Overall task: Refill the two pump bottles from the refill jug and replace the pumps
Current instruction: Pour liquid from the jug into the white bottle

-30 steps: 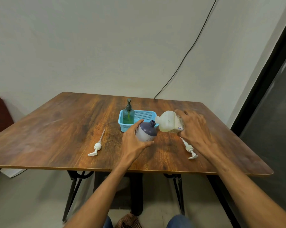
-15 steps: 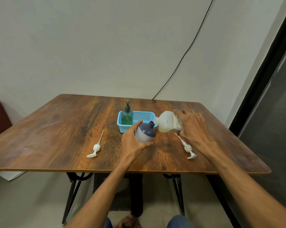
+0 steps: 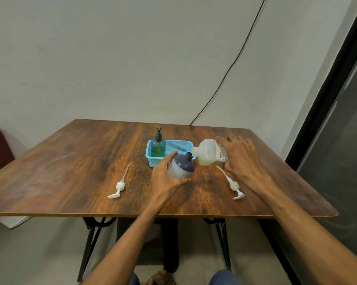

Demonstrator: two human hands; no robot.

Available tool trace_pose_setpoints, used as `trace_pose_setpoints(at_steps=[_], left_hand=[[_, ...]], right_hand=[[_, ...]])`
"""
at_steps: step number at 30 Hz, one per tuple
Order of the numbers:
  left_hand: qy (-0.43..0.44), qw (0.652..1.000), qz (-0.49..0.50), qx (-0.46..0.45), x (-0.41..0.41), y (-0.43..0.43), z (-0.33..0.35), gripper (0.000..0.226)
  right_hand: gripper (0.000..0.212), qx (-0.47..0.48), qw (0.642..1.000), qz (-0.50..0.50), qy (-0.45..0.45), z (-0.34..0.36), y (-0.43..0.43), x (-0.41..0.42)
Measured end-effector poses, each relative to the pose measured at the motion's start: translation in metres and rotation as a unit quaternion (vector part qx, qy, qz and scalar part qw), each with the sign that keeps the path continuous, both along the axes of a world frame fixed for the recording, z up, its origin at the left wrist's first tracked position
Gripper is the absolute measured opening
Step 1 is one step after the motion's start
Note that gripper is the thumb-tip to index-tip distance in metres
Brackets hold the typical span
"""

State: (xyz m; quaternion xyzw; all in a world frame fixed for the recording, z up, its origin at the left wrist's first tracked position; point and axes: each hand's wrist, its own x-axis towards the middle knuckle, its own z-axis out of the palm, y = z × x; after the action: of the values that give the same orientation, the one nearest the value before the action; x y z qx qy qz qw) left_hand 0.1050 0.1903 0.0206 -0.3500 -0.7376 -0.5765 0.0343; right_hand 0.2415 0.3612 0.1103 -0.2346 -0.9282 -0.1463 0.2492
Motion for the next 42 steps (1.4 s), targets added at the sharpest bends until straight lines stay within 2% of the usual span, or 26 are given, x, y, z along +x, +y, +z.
trace_pose_setpoints(at_steps=[42], left_hand=[[-0.006, 1.0, -0.001, 0.004, 0.0, 0.003, -0.002, 0.097]], right_hand=[[0.073, -0.005, 0.999, -0.007, -0.041, 0.013, -0.008, 0.005]])
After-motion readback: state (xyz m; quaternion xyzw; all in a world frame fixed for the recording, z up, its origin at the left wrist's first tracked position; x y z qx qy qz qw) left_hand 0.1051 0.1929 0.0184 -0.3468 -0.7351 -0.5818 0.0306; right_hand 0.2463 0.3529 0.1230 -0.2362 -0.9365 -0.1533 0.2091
